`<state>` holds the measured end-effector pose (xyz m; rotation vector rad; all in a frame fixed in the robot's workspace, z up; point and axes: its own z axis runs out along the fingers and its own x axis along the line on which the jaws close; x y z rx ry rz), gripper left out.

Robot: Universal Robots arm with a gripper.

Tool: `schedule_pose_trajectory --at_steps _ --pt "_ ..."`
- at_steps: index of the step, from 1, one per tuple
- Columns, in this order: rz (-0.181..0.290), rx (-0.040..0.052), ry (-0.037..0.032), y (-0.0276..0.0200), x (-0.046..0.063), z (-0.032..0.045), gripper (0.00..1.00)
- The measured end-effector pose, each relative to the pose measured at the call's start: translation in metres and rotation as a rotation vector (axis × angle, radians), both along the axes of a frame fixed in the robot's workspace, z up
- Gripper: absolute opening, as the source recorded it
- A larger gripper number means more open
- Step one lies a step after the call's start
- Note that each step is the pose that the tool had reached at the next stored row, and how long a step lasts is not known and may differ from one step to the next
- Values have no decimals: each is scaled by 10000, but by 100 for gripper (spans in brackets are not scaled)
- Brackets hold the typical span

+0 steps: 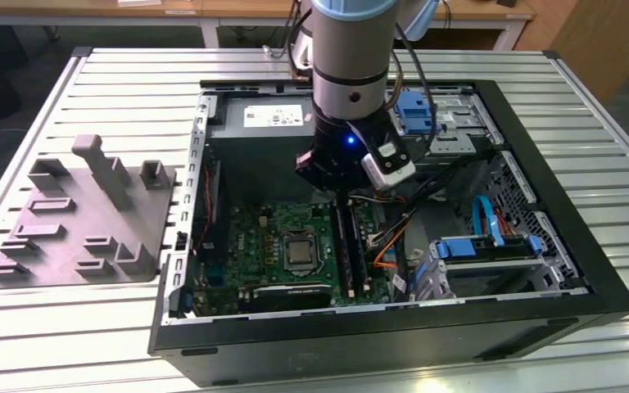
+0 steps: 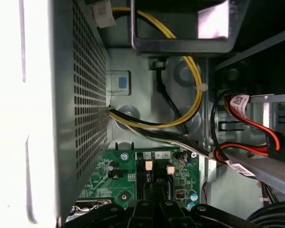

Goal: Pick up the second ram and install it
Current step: 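Press down the second ram until it locks into place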

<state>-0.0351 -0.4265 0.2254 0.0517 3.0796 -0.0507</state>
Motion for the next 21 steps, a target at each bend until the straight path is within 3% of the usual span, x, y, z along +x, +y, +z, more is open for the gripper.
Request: schedule_pose_trajectory --at_steps 21 --pt "-1 -6 3 0 -5 -99 10"
